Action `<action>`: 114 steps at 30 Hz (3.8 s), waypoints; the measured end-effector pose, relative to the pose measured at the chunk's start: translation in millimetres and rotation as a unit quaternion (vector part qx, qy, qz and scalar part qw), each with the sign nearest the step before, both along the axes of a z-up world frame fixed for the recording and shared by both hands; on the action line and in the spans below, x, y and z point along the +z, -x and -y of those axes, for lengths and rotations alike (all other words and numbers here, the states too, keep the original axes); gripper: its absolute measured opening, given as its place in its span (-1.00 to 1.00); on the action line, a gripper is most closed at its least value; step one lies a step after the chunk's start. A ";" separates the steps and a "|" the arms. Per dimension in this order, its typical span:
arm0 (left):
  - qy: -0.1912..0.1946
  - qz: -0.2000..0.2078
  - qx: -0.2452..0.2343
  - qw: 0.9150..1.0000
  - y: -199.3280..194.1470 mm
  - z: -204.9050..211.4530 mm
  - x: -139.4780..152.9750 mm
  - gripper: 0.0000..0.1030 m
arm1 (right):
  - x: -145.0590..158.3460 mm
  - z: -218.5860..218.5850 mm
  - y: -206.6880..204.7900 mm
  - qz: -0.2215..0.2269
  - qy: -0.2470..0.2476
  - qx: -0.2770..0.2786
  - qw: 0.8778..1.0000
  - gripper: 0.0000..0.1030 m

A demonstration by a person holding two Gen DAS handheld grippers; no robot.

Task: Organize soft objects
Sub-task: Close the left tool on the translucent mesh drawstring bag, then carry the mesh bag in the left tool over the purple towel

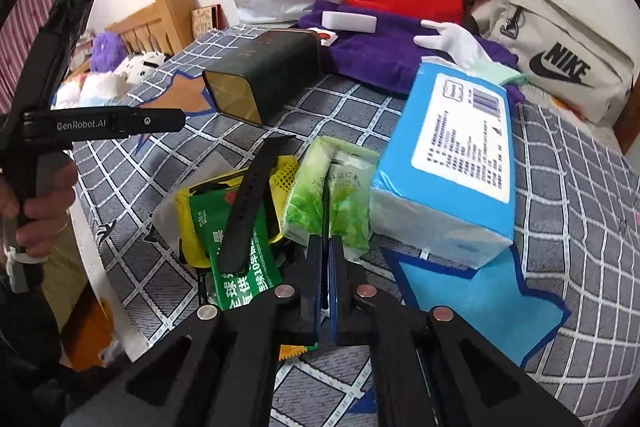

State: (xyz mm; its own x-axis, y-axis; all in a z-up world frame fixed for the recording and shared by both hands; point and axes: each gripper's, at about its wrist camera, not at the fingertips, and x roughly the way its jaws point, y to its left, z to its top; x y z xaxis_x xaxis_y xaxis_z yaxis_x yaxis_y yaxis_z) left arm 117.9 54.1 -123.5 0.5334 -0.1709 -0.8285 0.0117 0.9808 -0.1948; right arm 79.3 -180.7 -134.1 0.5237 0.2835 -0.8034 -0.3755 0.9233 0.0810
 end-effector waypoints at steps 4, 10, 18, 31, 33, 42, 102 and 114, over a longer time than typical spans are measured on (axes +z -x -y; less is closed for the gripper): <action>-0.004 -0.003 -0.005 1.000 3.2 2.7 -2.7 0.45 | -6.0 3.9 -2.7 -0.011 -0.017 -0.003 1.000 -0.94; -0.004 -0.008 -0.011 1.000 8.1 3.9 -4.8 0.45 | -11.7 2.5 -8.4 -0.013 -0.032 -0.005 0.999 -0.94; -0.021 -0.026 -0.030 0.999 19.9 11.0 -16.6 0.45 | 16.0 30.7 22.0 0.030 -0.034 -0.034 0.998 -0.94; -0.104 -0.006 -0.119 0.987 46.4 50.6 -43.1 0.35 | -29.2 66.2 34.9 -0.019 0.003 -0.081 0.996 -0.94; -0.095 0.005 -0.124 0.988 46.5 54.0 -41.0 0.07 | -32.3 64.3 34.3 -0.019 0.003 -0.082 0.996 -0.92; -0.059 0.011 -0.122 0.991 38.5 48.6 -36.4 -0.80 | -33.6 55.1 26.1 -0.006 -0.007 -0.083 0.997 -0.88; 0.011 0.106 -0.017 0.994 -74.2 -2.9 92.5 -0.82 | 85.2 54.3 -96.6 0.068 -0.048 -0.086 0.993 -0.94; 0.003 0.096 -0.027 0.995 -128.4 11.6 86.2 -0.82 | 77.9 57.1 -157.8 0.057 -0.049 -0.092 0.993 -0.94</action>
